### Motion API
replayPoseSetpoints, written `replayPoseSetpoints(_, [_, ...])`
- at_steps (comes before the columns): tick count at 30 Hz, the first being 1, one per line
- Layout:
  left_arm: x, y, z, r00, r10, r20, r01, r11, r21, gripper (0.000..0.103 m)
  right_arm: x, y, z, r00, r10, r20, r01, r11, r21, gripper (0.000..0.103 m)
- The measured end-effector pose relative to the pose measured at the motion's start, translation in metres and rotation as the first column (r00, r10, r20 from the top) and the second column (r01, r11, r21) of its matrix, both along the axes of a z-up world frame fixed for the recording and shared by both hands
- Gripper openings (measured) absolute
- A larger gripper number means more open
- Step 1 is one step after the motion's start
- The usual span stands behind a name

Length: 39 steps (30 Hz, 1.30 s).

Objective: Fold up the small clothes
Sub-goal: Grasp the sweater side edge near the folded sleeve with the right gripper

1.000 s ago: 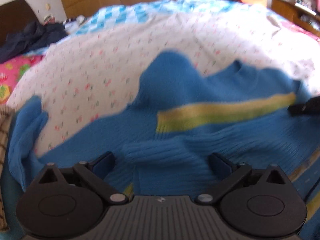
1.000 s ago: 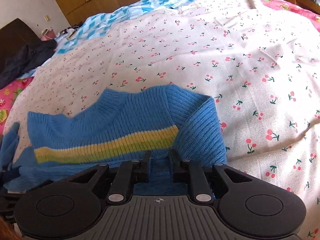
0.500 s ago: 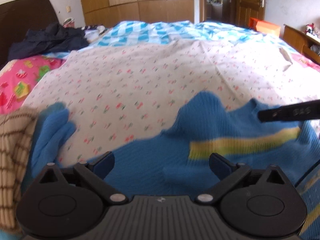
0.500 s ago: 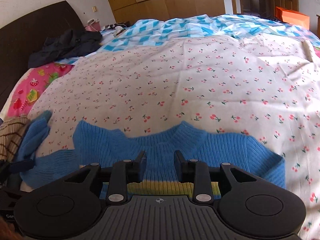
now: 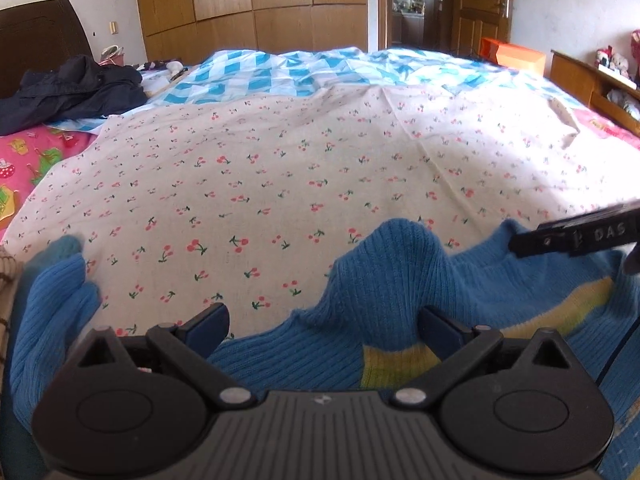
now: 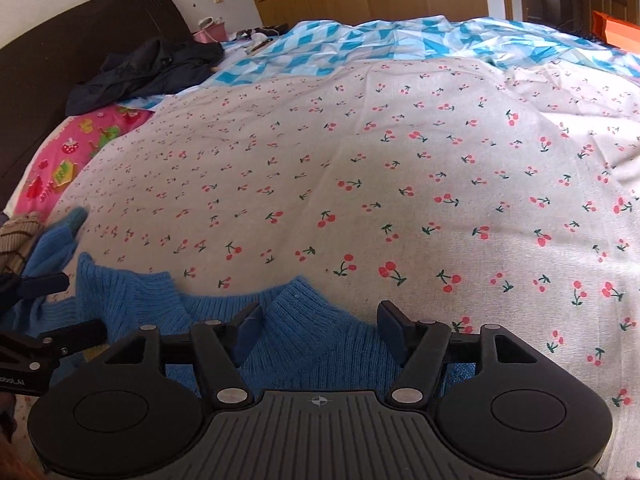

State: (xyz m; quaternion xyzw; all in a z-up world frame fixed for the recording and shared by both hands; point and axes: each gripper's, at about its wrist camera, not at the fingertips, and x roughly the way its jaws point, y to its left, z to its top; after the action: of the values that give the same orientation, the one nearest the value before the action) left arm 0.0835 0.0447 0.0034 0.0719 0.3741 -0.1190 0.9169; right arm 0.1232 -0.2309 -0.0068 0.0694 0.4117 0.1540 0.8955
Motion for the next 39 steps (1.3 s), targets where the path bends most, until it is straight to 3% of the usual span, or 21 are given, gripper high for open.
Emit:
replayPoseSetpoints(4, [0.002,-0.003,-0.009,1.000,0.002,-0.022,-0.002,1.000,0.015,0.103,0.012,-0.001,-0.003,0.996,0.079,-0.033,-0.078,0.997,0.019,0.066])
replayPoseSetpoints(6, [0.003,-0.005,-0.010,1.000,-0.001,-0.019,0.001,1.000,0.022,0.103,0.017,0.003,-0.004,0.993,0.112,-0.044,-0.112,0.994,0.012,0.061])
replayPoseSetpoints(8, [0.003,-0.004,-0.010,1.000,0.000,-0.018,0.001,1.000,0.024,0.103,0.017,0.006,-0.002,0.990,0.125,-0.063,-0.125,0.992,0.004,0.038])
replayPoseSetpoints(9, [0.002,-0.003,-0.009,1.000,0.002,-0.013,-0.002,1.000,0.023,0.103,0.015,0.007,0.001,0.989,0.129,-0.074,-0.129,0.992,0.004,0.020])
replayPoseSetpoints(11, [0.000,-0.002,-0.006,1.000,0.015,0.015,-0.015,1.000,0.022,0.103,0.005,0.006,0.014,0.992,0.102,-0.069,-0.103,0.995,-0.017,0.012])
replayPoseSetpoints(15, [-0.001,-0.011,-0.001,0.994,0.021,0.109,-0.027,0.998,0.053,0.103,-0.019,-0.012,0.041,0.996,-0.064,0.055,0.068,0.995,-0.079,0.009])
replayPoseSetpoints(18, [0.013,-0.021,-0.019,0.998,0.032,0.056,-0.038,0.992,0.120,0.103,-0.012,-0.025,0.028,0.979,-0.203,0.027,0.204,0.977,-0.068,0.009])
replayPoseSetpoints(19, [0.017,-0.021,-0.024,0.999,0.045,0.030,-0.048,0.991,0.121,0.103,-0.004,-0.025,0.017,0.977,-0.211,-0.020,0.209,0.975,-0.071,0.009])
replayPoseSetpoints(21, [0.016,-0.018,-0.022,0.998,0.058,0.021,-0.060,0.993,0.099,0.103,0.001,-0.017,0.003,0.979,-0.202,-0.030,0.199,0.976,-0.089,0.011])
replayPoseSetpoints(24, [0.010,-0.014,-0.011,0.997,0.052,0.061,-0.058,0.993,0.104,0.103,-0.001,-0.007,0.011,0.978,-0.206,0.013,0.206,0.970,-0.126,0.016])
replayPoseSetpoints(27, [0.009,-0.005,-0.003,0.994,0.078,0.079,-0.084,0.994,0.075,0.103,-0.016,0.004,0.036,0.963,-0.236,0.129,0.256,0.952,-0.168,0.017])
replayPoseSetpoints(30, [0.012,0.005,-0.004,0.992,0.122,0.038,-0.125,0.990,0.069,0.103,-0.027,0.024,0.055,0.966,-0.170,0.194,0.199,0.970,-0.139,0.017])
replayPoseSetpoints(32, [0.015,0.011,-0.008,0.988,0.153,-0.007,-0.153,0.987,0.058,0.103,-0.025,0.045,0.054,0.987,-0.061,0.145,0.067,0.997,-0.039,0.017])
replayPoseSetpoints(35, [0.007,0.017,-0.001,0.986,0.167,-0.006,-0.167,0.985,0.037,0.103,-0.013,0.081,0.034,0.997,0.060,0.043,-0.063,0.996,0.069,0.017])
replayPoseSetpoints(39, [-0.021,0.028,0.018,0.988,0.150,0.024,-0.151,0.988,0.038,0.103,0.010,0.110,-0.001,0.995,0.050,-0.081,-0.051,0.999,-0.010,0.011])
